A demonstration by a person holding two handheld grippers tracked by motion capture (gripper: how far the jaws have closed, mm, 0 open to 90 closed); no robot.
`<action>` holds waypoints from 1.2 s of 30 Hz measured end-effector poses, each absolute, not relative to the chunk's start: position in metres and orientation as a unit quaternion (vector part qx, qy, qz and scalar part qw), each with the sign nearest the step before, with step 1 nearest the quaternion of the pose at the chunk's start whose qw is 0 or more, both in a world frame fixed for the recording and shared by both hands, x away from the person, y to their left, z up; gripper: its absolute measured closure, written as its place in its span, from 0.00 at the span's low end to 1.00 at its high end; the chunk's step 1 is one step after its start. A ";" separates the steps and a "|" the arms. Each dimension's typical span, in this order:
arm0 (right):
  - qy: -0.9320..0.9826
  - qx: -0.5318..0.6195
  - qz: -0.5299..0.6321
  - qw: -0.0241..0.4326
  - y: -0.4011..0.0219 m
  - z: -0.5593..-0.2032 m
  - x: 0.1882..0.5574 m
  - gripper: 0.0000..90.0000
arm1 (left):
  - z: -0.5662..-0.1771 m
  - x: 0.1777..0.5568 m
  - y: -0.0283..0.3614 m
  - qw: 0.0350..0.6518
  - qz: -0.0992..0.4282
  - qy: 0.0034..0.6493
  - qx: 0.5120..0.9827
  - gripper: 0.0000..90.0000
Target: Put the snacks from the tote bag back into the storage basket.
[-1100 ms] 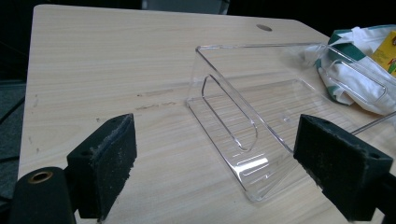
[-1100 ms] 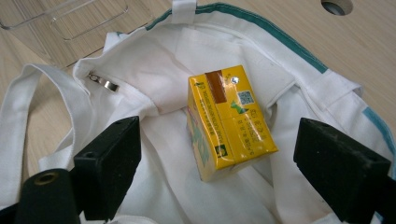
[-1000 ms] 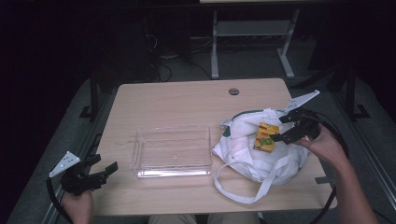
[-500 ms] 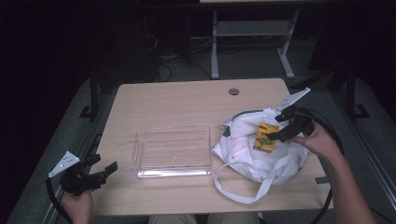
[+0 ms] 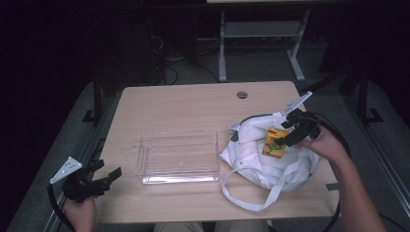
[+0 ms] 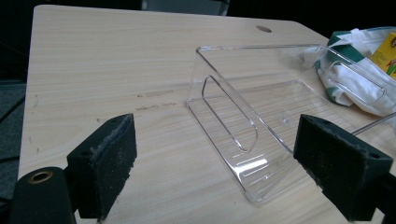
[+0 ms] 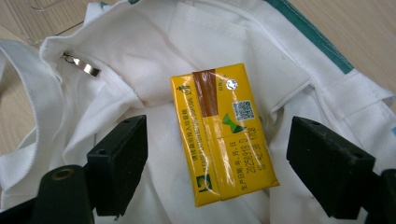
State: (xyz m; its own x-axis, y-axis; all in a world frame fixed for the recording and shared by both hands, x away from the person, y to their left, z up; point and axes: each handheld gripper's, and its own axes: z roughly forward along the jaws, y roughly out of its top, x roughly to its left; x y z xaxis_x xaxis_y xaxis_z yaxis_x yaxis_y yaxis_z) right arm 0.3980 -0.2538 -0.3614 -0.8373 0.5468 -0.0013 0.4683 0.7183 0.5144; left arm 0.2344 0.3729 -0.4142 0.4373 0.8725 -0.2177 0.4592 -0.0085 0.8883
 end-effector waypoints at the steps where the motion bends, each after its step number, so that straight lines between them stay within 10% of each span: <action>1: 0.924 0.275 0.256 0.077 -0.254 -0.361 0.398 0.23 | -0.414 0.234 0.373 0.506 0.204 0.490 0.680 0.14; 36: 0.947 0.233 0.214 0.056 -0.242 -0.373 0.415 0.49 | -0.414 0.234 0.374 0.507 0.204 0.491 0.679 0.14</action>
